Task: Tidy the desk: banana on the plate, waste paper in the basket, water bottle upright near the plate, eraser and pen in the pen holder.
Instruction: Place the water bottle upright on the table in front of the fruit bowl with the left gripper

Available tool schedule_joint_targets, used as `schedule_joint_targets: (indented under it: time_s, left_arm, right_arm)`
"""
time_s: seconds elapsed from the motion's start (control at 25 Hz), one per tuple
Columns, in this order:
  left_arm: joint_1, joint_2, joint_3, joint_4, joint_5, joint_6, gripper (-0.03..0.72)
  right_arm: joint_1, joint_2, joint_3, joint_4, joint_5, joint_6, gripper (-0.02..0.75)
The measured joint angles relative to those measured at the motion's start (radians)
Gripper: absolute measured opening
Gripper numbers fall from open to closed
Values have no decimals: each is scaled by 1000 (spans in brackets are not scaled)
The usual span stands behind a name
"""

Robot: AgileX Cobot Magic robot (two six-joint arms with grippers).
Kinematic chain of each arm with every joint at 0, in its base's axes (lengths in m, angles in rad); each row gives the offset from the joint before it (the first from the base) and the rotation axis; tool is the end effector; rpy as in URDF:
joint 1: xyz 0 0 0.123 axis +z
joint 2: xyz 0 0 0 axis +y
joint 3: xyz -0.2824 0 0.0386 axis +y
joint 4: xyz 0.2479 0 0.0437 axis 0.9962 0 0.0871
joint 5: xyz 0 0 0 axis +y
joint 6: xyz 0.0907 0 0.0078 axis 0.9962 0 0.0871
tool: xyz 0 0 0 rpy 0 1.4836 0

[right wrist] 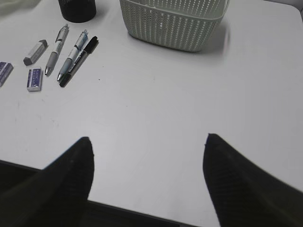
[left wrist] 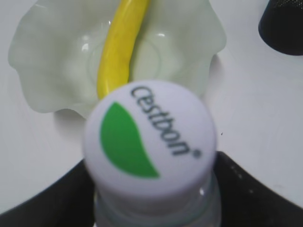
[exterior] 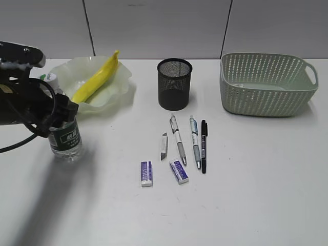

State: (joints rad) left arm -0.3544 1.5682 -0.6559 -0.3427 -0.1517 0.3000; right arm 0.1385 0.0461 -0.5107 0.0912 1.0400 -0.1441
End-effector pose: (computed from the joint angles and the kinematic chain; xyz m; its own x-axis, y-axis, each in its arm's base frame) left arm 0.2779 -0.0979 0.1788 -0.6029 0.1815 -0.7769 0.2863 0.9581 0.0017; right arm 0.0009 0.0073 0.2822 -0.4406 -0.1597 -0.8834 -0.2506 0.9668 -0.0498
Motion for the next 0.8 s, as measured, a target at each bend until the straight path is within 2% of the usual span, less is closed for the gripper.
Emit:
schedule_joint_targets:
  time_s: [0.4, 0.6, 0.8]
  left_arm:
    - [0, 23, -16, -3, 3, -2, 499]
    - [0, -9, -16, -3, 27, -2, 580]
    - [0, -125, -16, -3, 38, -2, 599]
  right_arm:
    - [0, 0, 0, 0, 0, 0, 566]
    - [0, 0, 0, 0, 0, 0, 566]
    - [0, 0, 0, 0, -1, 0, 566]
